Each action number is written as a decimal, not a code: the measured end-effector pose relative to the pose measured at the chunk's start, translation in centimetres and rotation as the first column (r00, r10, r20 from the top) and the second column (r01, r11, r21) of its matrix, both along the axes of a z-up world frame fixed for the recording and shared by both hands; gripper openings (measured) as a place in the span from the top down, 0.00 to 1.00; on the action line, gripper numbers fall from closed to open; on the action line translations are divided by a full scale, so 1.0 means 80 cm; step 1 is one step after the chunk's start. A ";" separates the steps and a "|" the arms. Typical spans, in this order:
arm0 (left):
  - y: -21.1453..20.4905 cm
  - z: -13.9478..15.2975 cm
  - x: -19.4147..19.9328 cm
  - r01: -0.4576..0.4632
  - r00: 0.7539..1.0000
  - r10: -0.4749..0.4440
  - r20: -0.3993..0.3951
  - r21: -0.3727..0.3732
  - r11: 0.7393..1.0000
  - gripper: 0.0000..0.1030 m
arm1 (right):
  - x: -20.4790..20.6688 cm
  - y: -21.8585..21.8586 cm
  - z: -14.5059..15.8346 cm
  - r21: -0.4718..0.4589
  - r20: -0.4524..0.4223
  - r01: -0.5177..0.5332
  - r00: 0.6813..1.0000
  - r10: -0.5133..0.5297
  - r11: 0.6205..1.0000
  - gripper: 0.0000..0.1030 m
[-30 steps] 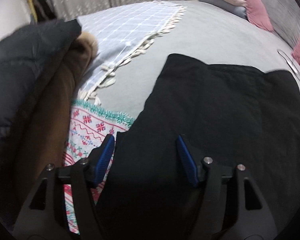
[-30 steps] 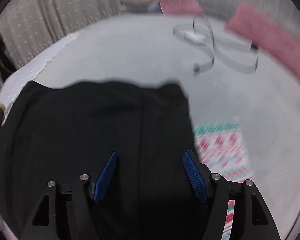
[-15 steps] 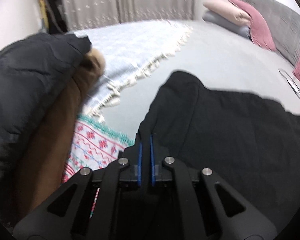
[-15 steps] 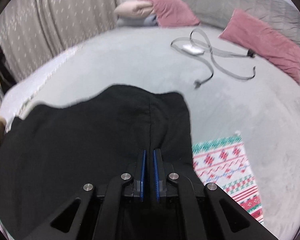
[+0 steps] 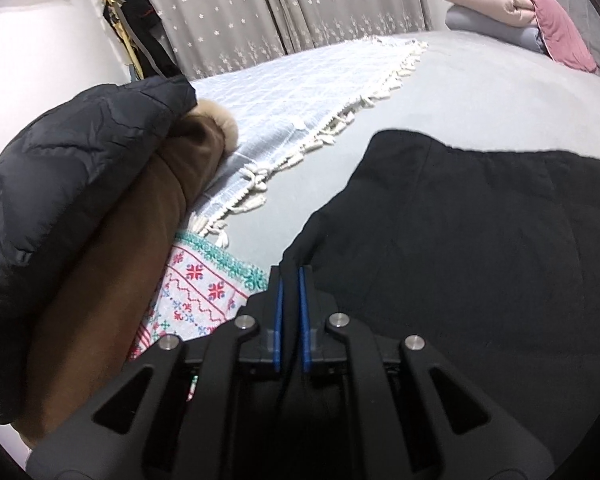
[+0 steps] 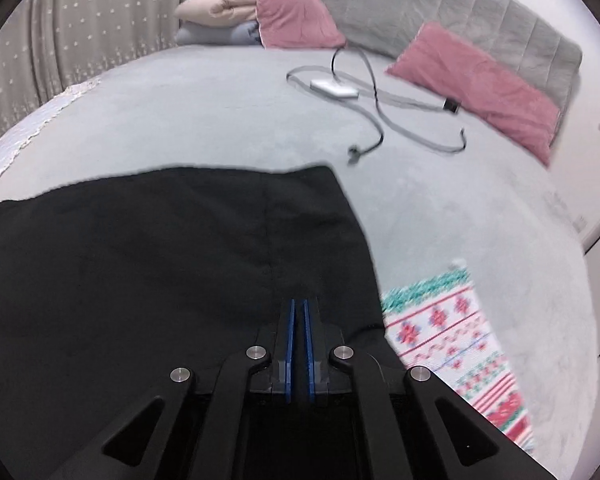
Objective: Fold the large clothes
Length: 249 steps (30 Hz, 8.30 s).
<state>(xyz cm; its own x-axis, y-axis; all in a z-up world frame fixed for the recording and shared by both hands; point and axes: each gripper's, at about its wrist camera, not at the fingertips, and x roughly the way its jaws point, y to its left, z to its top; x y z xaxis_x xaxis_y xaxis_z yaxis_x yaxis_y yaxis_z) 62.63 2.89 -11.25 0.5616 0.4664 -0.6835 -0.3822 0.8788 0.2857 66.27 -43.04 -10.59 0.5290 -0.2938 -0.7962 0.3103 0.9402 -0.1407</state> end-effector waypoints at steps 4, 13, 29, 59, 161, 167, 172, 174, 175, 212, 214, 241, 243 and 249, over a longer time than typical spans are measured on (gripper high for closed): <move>0.019 0.017 -0.002 0.026 0.999 -0.028 -0.020 -0.126 0.992 0.74 | -0.012 0.014 0.027 0.008 0.009 -0.031 0.999 0.031 0.999 0.95; -0.031 0.098 -0.113 0.269 0.962 -0.241 0.128 -0.309 0.912 0.50 | -0.137 0.132 0.081 0.261 0.117 -0.410 0.912 0.393 0.874 0.41; -0.139 0.006 -0.140 0.408 0.901 -0.434 0.018 -0.376 0.832 0.48 | -0.094 0.225 0.052 0.257 0.011 -0.397 0.913 0.408 0.881 0.39; 0.049 0.043 -0.185 0.197 0.980 -0.169 0.101 -0.507 0.839 0.47 | -0.150 0.180 0.062 0.332 0.038 -0.428 0.897 0.441 0.841 0.79; -0.269 0.027 -0.197 0.633 0.769 -0.619 -0.163 0.052 0.773 0.22 | -0.383 -0.044 0.007 0.798 0.120 -0.071 0.992 -0.043 0.598 0.47; -0.297 0.019 -0.118 0.610 0.785 -0.574 -0.232 0.132 0.782 0.22 | -0.391 -0.058 0.002 0.805 0.199 -0.106 0.975 -0.097 0.584 0.47; -0.323 0.011 -0.071 0.596 0.798 -0.546 -0.256 0.194 0.779 0.22 | -0.402 -0.081 -0.015 0.840 0.257 -0.145 0.955 -0.148 0.522 0.47; -0.335 0.011 -0.052 0.601 0.796 -0.543 -0.268 0.235 0.764 0.18 | -0.405 -0.082 -0.017 0.835 0.291 -0.172 0.944 -0.154 0.523 0.47; -0.337 0.013 -0.043 0.597 0.800 -0.542 -0.257 0.249 0.763 0.18 | -0.405 -0.075 -0.016 0.830 0.307 -0.184 0.939 -0.157 0.526 0.47; -0.279 0.013 -0.216 0.579 0.801 -0.581 -0.143 -0.063 0.813 0.18 | -0.415 -0.042 -0.019 0.756 0.412 -0.275 0.905 -0.105 0.594 0.36; -0.278 0.013 -0.215 0.576 0.802 -0.582 -0.137 -0.082 0.813 0.18 | -0.414 -0.043 -0.018 0.758 0.412 -0.273 0.904 -0.111 0.592 0.36; -0.204 0.002 -0.247 0.534 0.836 -0.547 -0.050 -0.160 0.830 0.17 | -0.392 -0.075 -0.020 0.827 0.198 0.061 0.899 -0.391 0.558 0.31; -0.204 0.001 -0.246 0.527 0.840 -0.541 -0.053 -0.162 0.834 0.17 | -0.381 -0.079 -0.025 0.846 0.189 0.075 0.884 -0.429 0.527 0.31; -0.208 -0.002 -0.250 0.526 0.844 -0.535 -0.043 -0.131 0.840 0.16 | -0.360 -0.072 -0.016 0.834 0.203 0.067 0.886 -0.418 0.547 0.44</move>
